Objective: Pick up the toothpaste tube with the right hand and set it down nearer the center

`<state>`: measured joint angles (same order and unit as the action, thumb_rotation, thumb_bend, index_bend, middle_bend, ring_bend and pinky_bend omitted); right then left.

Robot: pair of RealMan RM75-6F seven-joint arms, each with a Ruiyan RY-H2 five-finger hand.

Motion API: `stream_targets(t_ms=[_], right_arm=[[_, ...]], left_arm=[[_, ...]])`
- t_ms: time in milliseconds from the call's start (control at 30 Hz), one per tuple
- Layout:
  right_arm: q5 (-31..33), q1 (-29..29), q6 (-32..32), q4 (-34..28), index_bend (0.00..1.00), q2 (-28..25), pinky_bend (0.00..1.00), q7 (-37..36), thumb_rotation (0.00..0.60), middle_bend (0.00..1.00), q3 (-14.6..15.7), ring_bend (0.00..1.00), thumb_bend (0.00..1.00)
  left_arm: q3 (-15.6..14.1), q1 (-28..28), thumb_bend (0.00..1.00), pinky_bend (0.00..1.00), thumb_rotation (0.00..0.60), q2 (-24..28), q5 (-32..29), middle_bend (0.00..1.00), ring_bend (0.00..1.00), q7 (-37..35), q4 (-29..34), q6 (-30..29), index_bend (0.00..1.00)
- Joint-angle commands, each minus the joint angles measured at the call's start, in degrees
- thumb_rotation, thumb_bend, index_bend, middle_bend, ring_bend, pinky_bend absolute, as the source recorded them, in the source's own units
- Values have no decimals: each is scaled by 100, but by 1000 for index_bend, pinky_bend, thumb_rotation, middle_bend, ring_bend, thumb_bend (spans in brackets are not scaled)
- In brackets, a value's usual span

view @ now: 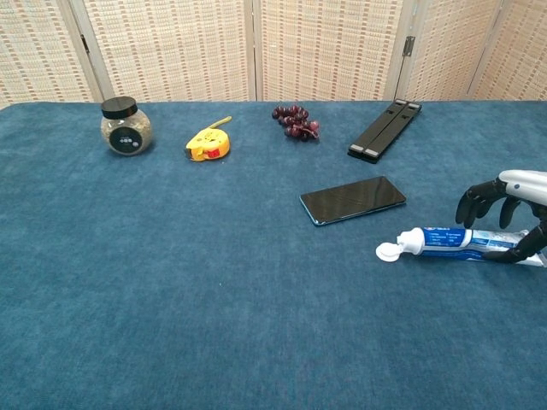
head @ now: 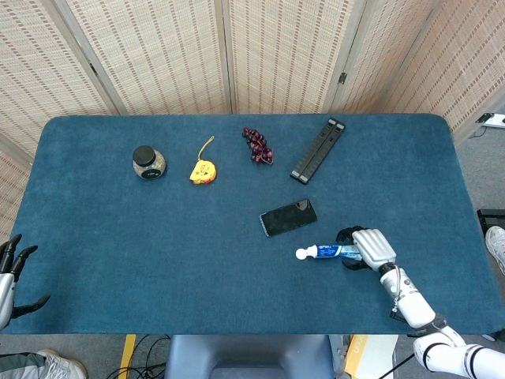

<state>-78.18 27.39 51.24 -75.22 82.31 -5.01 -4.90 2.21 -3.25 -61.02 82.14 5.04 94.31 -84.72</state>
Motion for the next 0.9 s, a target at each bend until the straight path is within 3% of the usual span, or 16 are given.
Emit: stream_targets(t_ms=[33, 267, 733, 900], right_arm=[[25, 46, -9, 56, 383, 79, 382, 77, 600, 407, -3, 294, 286], [154, 122, -64, 166, 415, 222, 387, 238, 600, 432, -15, 323, 302], [334, 314, -272, 395, 502, 469, 501, 292, 600, 500, -53, 384, 395], [290, 339, -204, 390, 582, 496, 583, 295, 600, 562, -54, 453, 496]], left_arm=[[3, 0, 96, 137, 600, -6, -1, 19, 0, -10, -13, 1, 191], [-7, 18, 96, 136, 600, -29, -16, 19, 0, -59, -71, 12, 191], [-21, 44, 96, 137, 600, -78, -41, 19, 0, -126, -182, 40, 191], [-13, 59, 96, 137, 600, -61, -57, 19, 0, -137, -182, 26, 191]])
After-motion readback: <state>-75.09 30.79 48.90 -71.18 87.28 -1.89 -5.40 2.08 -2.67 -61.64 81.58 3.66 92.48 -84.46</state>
